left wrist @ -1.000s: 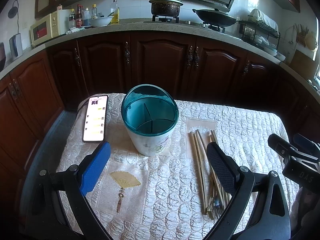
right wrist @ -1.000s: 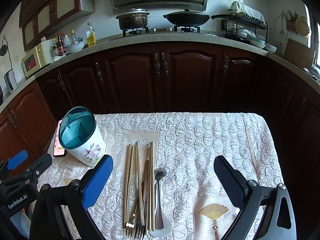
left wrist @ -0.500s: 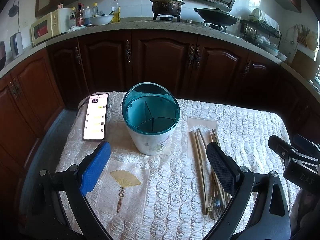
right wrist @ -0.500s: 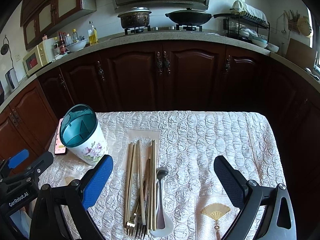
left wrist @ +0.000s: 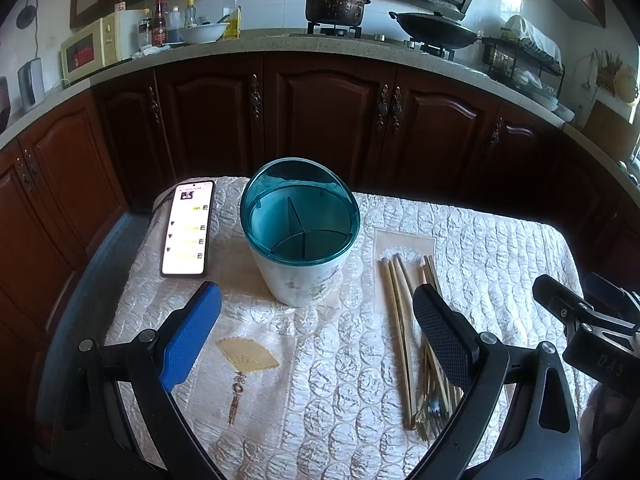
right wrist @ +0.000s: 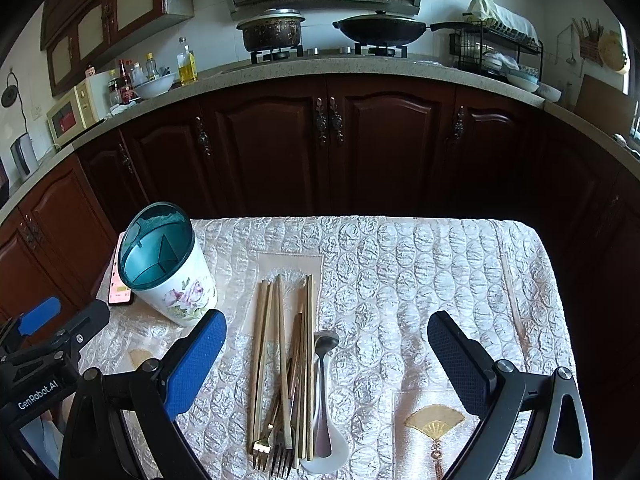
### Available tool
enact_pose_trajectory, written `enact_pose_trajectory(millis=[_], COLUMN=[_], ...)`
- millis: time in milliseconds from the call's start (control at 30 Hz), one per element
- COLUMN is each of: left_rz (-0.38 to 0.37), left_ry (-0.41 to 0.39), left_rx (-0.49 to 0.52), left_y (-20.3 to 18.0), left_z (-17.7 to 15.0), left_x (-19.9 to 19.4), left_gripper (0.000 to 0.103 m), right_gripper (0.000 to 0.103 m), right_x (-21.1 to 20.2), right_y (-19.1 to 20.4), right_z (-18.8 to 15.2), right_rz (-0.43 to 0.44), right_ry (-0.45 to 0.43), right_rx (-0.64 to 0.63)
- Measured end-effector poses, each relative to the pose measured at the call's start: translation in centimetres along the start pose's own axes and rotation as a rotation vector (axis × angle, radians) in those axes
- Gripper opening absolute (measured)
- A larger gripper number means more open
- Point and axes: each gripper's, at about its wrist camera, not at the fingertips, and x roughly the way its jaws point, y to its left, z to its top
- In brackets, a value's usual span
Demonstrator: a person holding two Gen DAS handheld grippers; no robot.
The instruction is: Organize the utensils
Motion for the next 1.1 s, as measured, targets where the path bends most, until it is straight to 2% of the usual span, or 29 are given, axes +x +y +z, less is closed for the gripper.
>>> enact_pose_trajectory(millis=[1100], left_rz=[-0.028], left_ry=[0.029], left_rx=[-0.021], left_y=[-0.1], left_z=[-0.1], left_x=[1.3], left_gripper=[0.097], right_gripper=[0.101], right_x=[0.9], right_y=[-0.4], right_z=[-0.2], right_rz=[-0.009], right_ry=[0.023], right_rx=[-0.008])
